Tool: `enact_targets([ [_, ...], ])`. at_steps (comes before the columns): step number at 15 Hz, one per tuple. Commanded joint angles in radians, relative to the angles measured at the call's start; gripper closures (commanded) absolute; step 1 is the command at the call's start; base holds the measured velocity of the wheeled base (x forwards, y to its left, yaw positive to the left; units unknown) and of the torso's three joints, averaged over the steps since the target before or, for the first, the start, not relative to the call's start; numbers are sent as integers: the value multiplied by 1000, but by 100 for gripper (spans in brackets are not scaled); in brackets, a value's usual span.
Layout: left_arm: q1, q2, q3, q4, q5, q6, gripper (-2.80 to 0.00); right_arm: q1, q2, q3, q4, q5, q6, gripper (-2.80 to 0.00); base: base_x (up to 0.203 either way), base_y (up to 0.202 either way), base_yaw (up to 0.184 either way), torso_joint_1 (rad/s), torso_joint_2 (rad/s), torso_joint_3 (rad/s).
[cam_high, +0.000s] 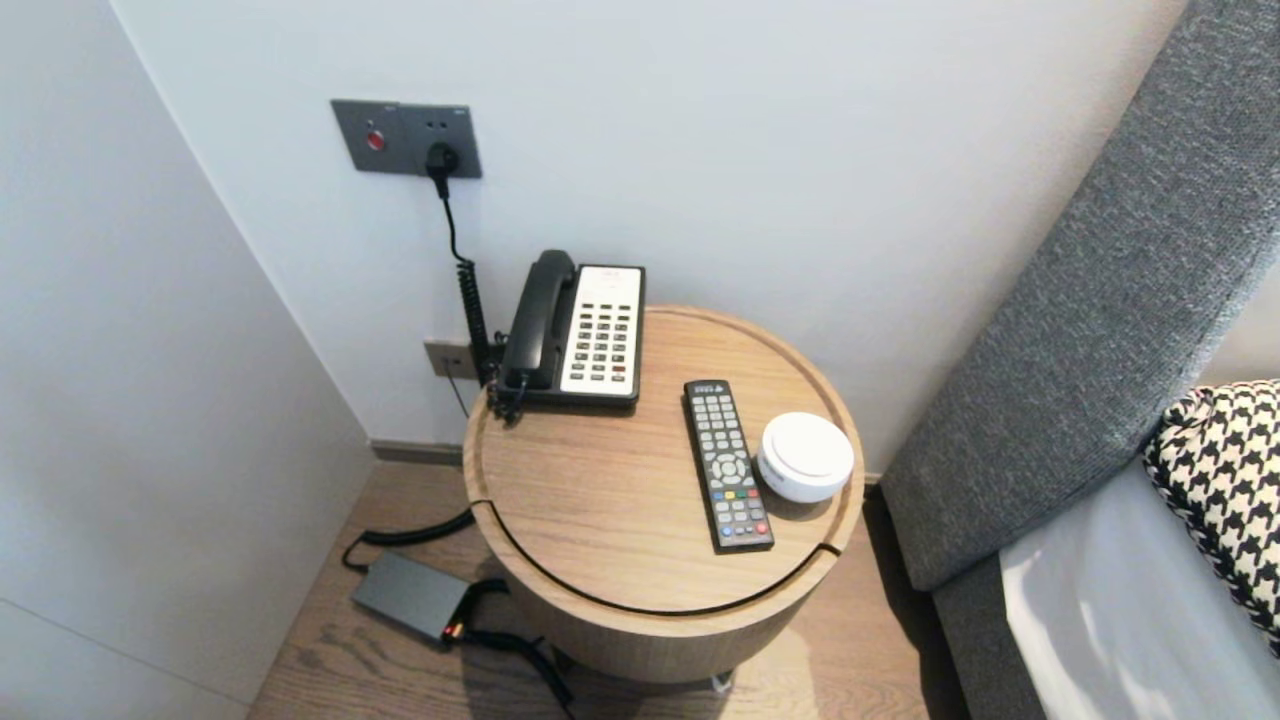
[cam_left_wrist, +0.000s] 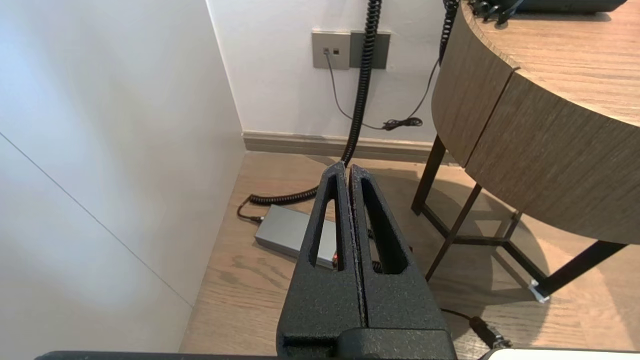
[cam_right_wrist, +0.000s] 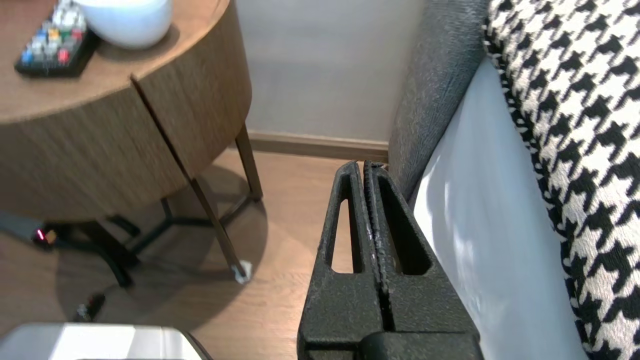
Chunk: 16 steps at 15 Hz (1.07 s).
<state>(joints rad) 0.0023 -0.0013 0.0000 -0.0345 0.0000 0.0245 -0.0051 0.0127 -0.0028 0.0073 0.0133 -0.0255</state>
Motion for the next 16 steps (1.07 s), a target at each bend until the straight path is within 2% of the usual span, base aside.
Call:
enact_targets([
  [1,1,0,10,-1,0,0,0,-1,-10,21,-58,-13,38,0,0,0,0,0,0,0],
  [16,1,0,12,0,0,0,0,-3,-10,30,-75,-16,45,0,0,0,0,0,0,0],
])
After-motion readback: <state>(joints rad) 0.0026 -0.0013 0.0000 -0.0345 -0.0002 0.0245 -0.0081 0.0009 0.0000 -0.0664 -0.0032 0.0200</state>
